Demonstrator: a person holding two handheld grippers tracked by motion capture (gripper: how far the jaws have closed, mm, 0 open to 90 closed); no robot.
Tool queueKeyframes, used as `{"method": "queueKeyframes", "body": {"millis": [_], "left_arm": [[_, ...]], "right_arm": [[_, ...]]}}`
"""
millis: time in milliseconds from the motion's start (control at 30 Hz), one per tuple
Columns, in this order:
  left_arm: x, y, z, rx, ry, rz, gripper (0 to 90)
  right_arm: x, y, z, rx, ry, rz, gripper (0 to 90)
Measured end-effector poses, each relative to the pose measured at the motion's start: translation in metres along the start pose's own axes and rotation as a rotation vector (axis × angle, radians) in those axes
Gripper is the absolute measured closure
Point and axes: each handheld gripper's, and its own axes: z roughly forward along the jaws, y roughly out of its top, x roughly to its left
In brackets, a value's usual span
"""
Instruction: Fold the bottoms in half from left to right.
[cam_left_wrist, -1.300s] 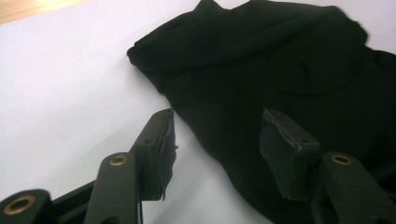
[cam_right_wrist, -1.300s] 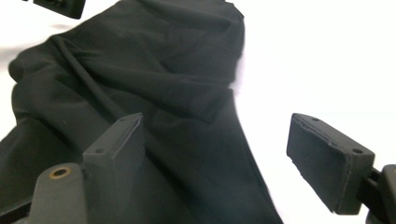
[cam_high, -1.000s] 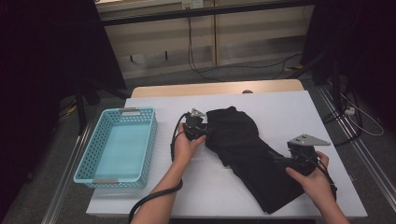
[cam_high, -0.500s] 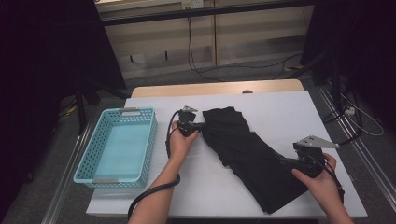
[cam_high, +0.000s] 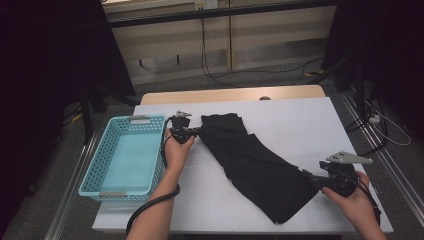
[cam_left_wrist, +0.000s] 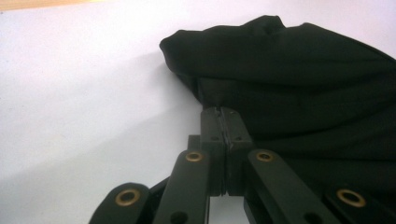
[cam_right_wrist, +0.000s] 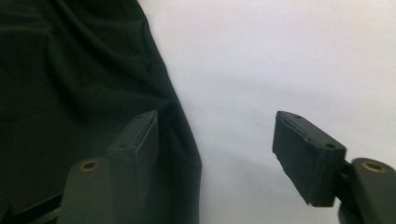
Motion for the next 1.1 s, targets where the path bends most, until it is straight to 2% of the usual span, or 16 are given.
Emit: {"method": "queueKeyframes", "body": {"millis": [100, 133, 167, 233, 300, 367, 400, 467, 567, 633, 667, 867, 933, 967, 1033, 1100], "left_arm": [[-0.005, -0.001, 0.0, -0.013, 0.001, 0.013, 85.8], [-0.007, -0.001, 0.0, -0.011, 0.006, 0.017, 80.1], [-0.009, -0.001, 0.0, -0.013, 0.018, 0.019, 70.8], [-0.011, -0.001, -0.002, -0.024, 0.016, 0.018, 55.1], [-0.014, -0.002, -0.005, -0.035, 0.018, 0.028, 42.9], [-0.017, -0.003, -0.007, -0.038, 0.022, 0.041, 36.7], [-0.019, -0.005, -0.008, -0.042, 0.026, 0.041, 33.9], [-0.021, -0.008, -0.012, -0.037, 0.036, 0.084, 30.8], [-0.023, -0.013, -0.014, -0.038, 0.033, 0.097, 28.7], [-0.024, -0.016, -0.017, -0.023, 0.028, 0.117, 27.9], [-0.025, -0.017, -0.017, -0.029, 0.02, 0.108, 27.2], [-0.034, -0.02, -0.017, -0.019, -0.019, 0.116, 23.6], [-0.036, -0.02, -0.017, -0.019, -0.026, 0.127, 23.2], [-0.037, -0.02, -0.017, -0.015, -0.026, 0.129, 23.1], [-0.038, -0.021, -0.016, -0.021, -0.027, 0.13, 22.7], [-0.038, -0.021, -0.016, -0.017, -0.029, 0.131, 22.0]], "right_arm": [[0.001, -0.005, 0.0, 0.02, 0.023, 0.011, 39.5], [0.002, -0.006, 0.001, 0.029, 0.029, 0.012, 43.6], [0.002, -0.007, 0.003, 0.039, 0.035, 0.012, 46.3], [0.005, -0.009, 0.007, 0.06, 0.054, 0.021, 50.3], [0.007, -0.011, 0.011, 0.09, 0.059, 0.015, 61.6], [0.008, -0.011, 0.011, 0.1, 0.06, 0.001, 73.3], [0.008, -0.011, 0.011, 0.101, 0.053, -0.005, 82.5], [0.006, -0.012, 0.01, 0.102, 0.066, -0.016, 88.9], [0.002, -0.013, 0.009, 0.1, 0.082, -0.007, 90.0], [-0.001, -0.012, 0.007, 0.1, 0.064, -0.021, 90.0], [-0.003, -0.011, 0.006, 0.096, 0.056, -0.022, 90.0], [-0.028, -0.011, -0.008, 0.066, -0.001, 0.03, 89.9], [-0.031, -0.012, -0.009, 0.062, -0.047, 0.031, 78.4], [-0.031, -0.012, -0.01, 0.056, -0.061, 0.026, 75.4], [-0.029, -0.01, -0.01, 0.034, -0.049, 0.035, 70.3], [-0.024, -0.007, -0.009, 0.024, -0.036, 0.005, 69.7]]}}
